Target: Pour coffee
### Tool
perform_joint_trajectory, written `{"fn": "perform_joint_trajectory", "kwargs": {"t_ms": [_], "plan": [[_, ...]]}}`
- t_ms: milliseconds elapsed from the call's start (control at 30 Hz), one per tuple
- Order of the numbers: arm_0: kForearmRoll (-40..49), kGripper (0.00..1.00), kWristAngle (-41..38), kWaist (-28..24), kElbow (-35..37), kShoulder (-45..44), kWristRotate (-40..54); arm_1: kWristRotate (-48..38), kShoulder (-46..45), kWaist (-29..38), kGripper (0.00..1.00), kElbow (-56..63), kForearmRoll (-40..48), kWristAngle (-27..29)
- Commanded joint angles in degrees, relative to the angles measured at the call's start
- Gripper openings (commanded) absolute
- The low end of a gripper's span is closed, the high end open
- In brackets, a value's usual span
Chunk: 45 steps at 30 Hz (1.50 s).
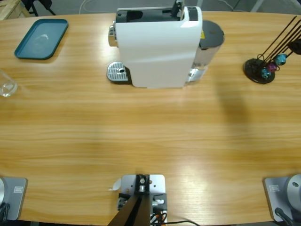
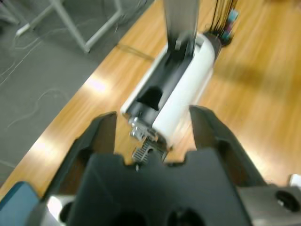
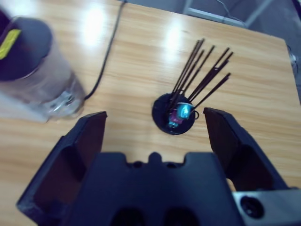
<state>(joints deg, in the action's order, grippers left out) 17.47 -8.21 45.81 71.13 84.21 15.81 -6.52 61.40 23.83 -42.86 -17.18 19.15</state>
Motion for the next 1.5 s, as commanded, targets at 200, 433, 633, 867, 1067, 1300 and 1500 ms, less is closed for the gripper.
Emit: {"fn": "perform_joint_trajectory", "kwargs": {"t_ms": [200,433,633,867,1067,1300,1500], "plan": [[9.83,0.973,23.29,1.3,-22.4,-26.68,-15.18,-1.97,9.38,-8.96,0.837,16.28,20.17,-3.29],[9.25,0.973,25.44,1.3,-21.33,-22.67,-24.48,-1.91,20.51,-14.71,0.761,18.13,31.7,-6.23],[9.87,0.972,25.35,1.3,-22.18,-22.56,-28.12,-1.09,23.5,-16.71,0.718,18.52,35.51,-6.41],[9.87,0.972,25.26,1.3,-22.18,-21.9,-28.21,-0.14,24.04,-16.85,0.607,18.52,36.27,-6.32],[10.31,0.968,25.26,1.3,-22.44,-22.11,-28.21,0.28,25.52,-17.06,0.607,18.64,37.66,-6.23],[10.2,0.972,25.26,1.3,-22.44,-21.39,-28.21,0.37,26.45,-17.52,0.609,18.78,38.45,-6.05],[9.87,0.973,25.36,1.3,-22.55,-21.39,-28.29,0.48,25.61,-17.64,0.605,19.11,38.54,-5.54]]}}
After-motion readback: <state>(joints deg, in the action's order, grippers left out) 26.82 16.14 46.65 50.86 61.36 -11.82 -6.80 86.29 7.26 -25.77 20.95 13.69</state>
